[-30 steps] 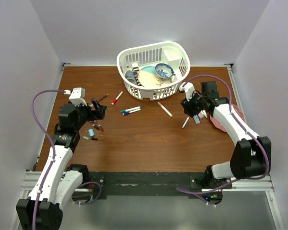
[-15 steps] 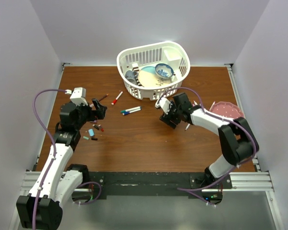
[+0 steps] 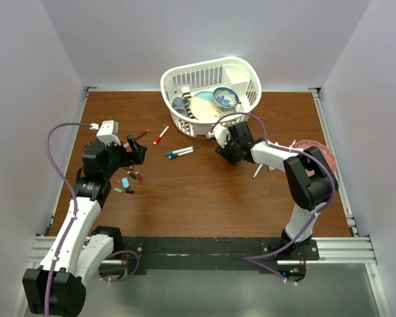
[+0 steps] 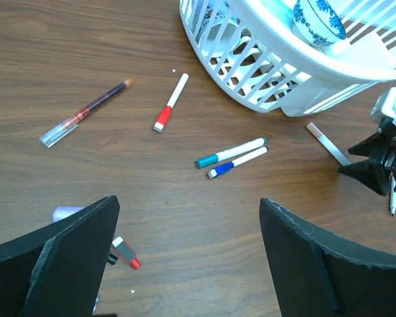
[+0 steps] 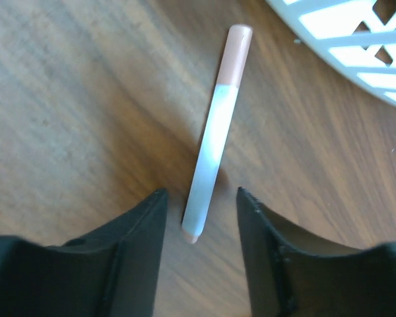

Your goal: Open the pen caps

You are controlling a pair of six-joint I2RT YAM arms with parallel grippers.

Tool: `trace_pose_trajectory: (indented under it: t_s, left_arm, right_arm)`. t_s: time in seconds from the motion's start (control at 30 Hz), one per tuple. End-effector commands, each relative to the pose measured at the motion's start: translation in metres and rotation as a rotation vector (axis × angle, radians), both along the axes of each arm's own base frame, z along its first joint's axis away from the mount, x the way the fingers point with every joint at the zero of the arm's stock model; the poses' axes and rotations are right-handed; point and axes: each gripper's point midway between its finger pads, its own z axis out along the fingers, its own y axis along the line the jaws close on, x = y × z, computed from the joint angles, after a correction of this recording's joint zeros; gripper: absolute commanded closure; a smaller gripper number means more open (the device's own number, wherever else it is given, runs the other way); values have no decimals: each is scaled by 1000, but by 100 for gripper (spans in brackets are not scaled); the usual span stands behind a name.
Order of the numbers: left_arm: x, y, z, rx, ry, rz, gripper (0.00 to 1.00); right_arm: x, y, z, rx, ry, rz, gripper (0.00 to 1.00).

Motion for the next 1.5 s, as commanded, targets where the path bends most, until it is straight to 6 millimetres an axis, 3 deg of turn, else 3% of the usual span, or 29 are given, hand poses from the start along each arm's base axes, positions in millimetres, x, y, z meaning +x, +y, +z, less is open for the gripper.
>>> trace_pose_trajectory:
  t_s: [0.0,0.2,0.23,0.33,0.5,0.57,0.6,0.63,0.7,0.73,0.83,0.93,1.03,1.07,1.1,1.17,1.3,1.33,1.37,1.43,1.47]
  left_arm:
    - [5,3,10,22,-47,2,7]
    - [5,1,11,20,-54,-13,7]
    - [4,-3,12,13,-57,-35,7]
    - [2,-15,16,-15,-77,-105,7]
    - [-9,-57,17,-179,-86,-313,7]
    - [-16,-70,5,-308,-14,-339,7]
    - [-17,-77,12,-359,-48,-379,7]
    - [-25,-82,-8,-418,5,-375,7]
    - [-28,-93,-7,-559,17,-359,7]
    - [-38,-106,-25,-625,97,-349,8]
    - [-42,-126,-43,-691,157,-273,7]
    - [-40,-135,-56,-763,197,-196,7]
    - [-36,-144,-58,-784,212,-206,7]
    - [-37,-147,-57,-783,220,-224,7]
    - [-36,-150,-54,-779,214,-238,7]
    - [-37,-151,-52,-753,203,-261,7]
    - [-35,-142,-53,-637,165,-245,7]
    - [-34,-137,-45,-590,117,-246,6]
    - [-33,-128,-56,-539,140,-195,6]
    - [-28,-117,-38,-470,68,-169,5]
    - [-28,-108,-46,-427,89,-118,5]
  right_arm:
    - [1,1,-5,-14,37,-16,57]
    - [-23,-6,-18,-49,143,20,81]
    - [-31,-7,-20,-51,172,27,88]
    - [-54,-3,-20,-17,238,76,97]
    - [-76,9,-2,75,266,129,100]
    - [-81,18,5,124,285,144,100]
    - [-80,22,13,149,280,142,100]
    - [-81,24,16,163,284,143,100]
    - [-82,31,24,209,294,147,100]
    - [-85,36,26,232,306,159,100]
    - [-91,43,26,267,351,161,100]
    - [-92,48,25,280,372,153,100]
    - [-81,41,23,240,344,94,100]
    - [-77,40,27,227,329,84,98]
    - [-78,39,28,220,330,84,87]
    - [-76,38,40,213,294,121,79]
    - [-72,26,44,148,263,116,47]
    - [-73,26,42,134,271,116,45]
    - [-75,22,33,102,298,109,43]
    - [-74,19,24,54,301,89,42]
    - [-74,18,16,32,316,82,42]
